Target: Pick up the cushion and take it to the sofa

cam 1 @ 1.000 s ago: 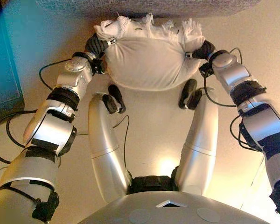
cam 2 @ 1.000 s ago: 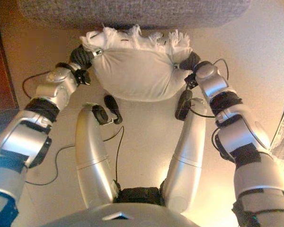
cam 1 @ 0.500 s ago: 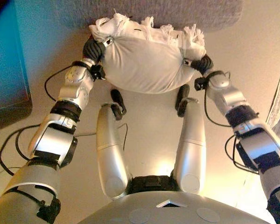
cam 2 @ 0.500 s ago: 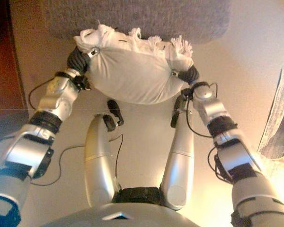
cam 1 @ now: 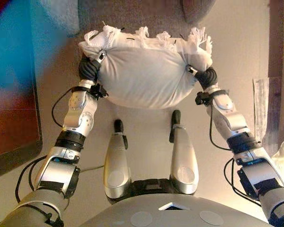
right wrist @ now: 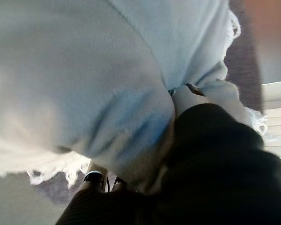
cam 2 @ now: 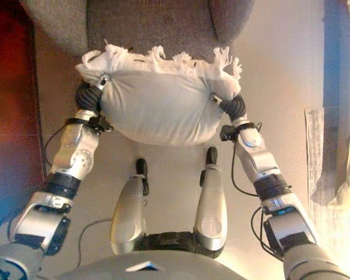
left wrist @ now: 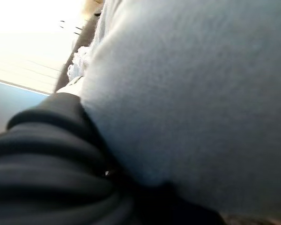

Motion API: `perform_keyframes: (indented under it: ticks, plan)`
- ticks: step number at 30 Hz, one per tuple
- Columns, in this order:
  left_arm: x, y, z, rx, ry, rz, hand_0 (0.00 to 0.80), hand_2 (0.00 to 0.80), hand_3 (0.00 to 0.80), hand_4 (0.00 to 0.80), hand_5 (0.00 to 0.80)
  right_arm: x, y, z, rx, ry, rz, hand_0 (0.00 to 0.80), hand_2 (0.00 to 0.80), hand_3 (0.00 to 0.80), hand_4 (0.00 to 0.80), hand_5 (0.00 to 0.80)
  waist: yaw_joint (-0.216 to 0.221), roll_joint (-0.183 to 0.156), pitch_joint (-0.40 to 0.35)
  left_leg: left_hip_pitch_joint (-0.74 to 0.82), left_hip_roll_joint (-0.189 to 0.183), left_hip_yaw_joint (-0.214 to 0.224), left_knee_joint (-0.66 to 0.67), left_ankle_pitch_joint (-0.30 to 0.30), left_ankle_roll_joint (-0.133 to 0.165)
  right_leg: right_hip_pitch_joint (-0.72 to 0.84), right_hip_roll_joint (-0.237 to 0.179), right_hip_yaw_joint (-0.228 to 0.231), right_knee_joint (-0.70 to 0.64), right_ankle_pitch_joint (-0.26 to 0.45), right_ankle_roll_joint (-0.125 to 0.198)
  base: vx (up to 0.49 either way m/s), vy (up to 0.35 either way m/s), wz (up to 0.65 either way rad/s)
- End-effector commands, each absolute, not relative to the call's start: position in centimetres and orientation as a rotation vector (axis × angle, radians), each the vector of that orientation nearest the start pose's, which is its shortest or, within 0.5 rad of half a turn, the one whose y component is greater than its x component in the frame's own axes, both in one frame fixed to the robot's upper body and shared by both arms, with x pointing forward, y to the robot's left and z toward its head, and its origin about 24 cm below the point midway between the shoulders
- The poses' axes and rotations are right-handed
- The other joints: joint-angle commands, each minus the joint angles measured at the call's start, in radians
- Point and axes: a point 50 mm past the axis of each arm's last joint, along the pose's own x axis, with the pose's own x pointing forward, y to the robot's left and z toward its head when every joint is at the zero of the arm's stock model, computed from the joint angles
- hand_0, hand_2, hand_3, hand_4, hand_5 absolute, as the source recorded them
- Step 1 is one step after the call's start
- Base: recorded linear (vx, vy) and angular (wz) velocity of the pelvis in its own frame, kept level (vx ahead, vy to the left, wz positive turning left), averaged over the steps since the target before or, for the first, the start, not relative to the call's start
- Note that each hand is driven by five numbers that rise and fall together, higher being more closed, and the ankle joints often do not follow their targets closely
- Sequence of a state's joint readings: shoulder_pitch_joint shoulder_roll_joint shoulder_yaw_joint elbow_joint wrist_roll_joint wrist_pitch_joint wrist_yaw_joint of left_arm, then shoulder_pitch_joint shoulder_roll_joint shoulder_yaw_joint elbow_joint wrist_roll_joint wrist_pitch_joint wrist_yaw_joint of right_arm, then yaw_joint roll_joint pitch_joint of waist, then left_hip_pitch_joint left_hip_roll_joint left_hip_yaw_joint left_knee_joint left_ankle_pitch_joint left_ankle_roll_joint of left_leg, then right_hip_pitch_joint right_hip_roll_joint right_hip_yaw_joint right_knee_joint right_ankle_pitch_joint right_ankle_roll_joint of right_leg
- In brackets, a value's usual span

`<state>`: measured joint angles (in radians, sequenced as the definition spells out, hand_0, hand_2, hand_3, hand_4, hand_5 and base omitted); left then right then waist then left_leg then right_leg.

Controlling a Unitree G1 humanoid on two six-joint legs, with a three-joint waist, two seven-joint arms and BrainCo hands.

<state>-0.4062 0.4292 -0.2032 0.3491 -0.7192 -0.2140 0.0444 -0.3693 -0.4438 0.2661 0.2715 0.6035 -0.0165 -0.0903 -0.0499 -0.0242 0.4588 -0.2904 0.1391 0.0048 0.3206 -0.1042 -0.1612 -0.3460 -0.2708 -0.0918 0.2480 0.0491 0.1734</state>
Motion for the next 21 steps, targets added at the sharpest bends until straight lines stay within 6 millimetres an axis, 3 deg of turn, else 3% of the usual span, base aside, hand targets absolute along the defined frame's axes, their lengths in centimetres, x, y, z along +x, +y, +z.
perform_keyframes:
  ticks: [1,2,4,6,14,18,19,21]
  plan:
    - [31.0,16.4,9.5,-0.259,-0.219,-0.173,0.8,0.8,0.8,0.8,0.8,29.1,-15.7,6.7,0.249,-0.055,0.219,0.8,0.8,0.8,0.8,0.8,0.017,0.01,-0.264,0.055,-0.008,0.158,-0.12,0.092,0.057,0.153,-0.051,-0.104,-0.131,0.026,0.037,0.197,-0.022,0.41]
    - [30.7,16.3,9.1,-0.247,-0.199,-0.181,0.8,0.8,0.8,0.8,0.8,28.6,-15.9,6.2,0.252,-0.044,0.205,0.8,0.8,0.8,0.8,0.8,0.013,0.01,-0.279,0.099,-0.007,0.192,-0.149,0.097,0.061,0.198,-0.047,-0.125,-0.151,0.028,0.037,0.245,-0.001,0.62]
    - [30.0,16.6,8.1,-0.248,-0.157,-0.175,0.8,0.8,0.8,0.8,0.8,27.7,-16.0,5.2,0.26,-0.01,0.188,0.8,0.8,0.8,0.8,0.8,0.018,0.016,-0.321,0.175,-0.03,0.174,-0.214,0.097,0.081,0.239,-0.028,-0.108,-0.16,0.02,0.034,0.284,0.056,0.57]
    - [29.4,17.2,7.2,-0.25,-0.118,-0.156,0.8,0.8,0.8,0.8,0.8,27.2,-16.4,4.6,0.281,0.023,0.169,0.8,0.8,0.8,0.8,0.8,0.021,0.017,-0.35,0.215,-0.033,0.184,-0.234,0.096,0.086,0.271,-0.024,-0.1,-0.157,0.014,0.033,0.2,0.067,0.04]
    - [29.3,17.2,5.5,-0.214,-0.014,-0.169,0.8,0.8,0.8,0.8,0.8,27.3,-17.3,3.5,0.325,0.079,0.097,0.8,0.8,0.8,0.8,0.8,0.043,0.004,-0.405,0.322,-0.087,0.19,-0.265,0.05,0.118,0.356,-0.062,-0.11,-0.144,0.054,0.044,0.126,0.07,0.01]
    - [29.7,17.0,5.4,-0.151,0.012,-0.208,0.8,0.8,0.8,0.8,0.8,27.4,-18.2,3.2,0.337,0.087,0.031,0.8,0.8,0.8,0.8,0.8,0.046,0.004,-0.41,0.326,-0.116,0.173,-0.238,0.02,0.157,0.323,-0.07,-0.076,0.038,0.08,0.029,0.087,0.122,0.02]
    - [29.8,16.8,5.4,-0.14,0.022,-0.222,0.8,0.8,0.8,0.8,0.8,27.3,-18.4,3.1,0.332,0.083,0.001,0.8,0.8,0.8,0.8,0.8,0.036,0.009,-0.4,0.334,-0.121,0.167,-0.225,0.01,0.17,0.283,-0.057,-0.035,0.136,0.088,0.019,0.076,0.135,0.18]
    - [30.1,16.6,5.3,-0.131,0.033,-0.23,0.8,0.8,0.8,0.8,0.8,27.1,-18.7,2.9,0.336,0.085,-0.024,0.8,0.8,0.8,0.8,0.8,0.02,0.023,-0.391,0.339,-0.121,0.158,-0.215,0.004,0.183,0.222,-0.025,-0.003,0.257,0.116,0.005,0.093,0.142,0.32]
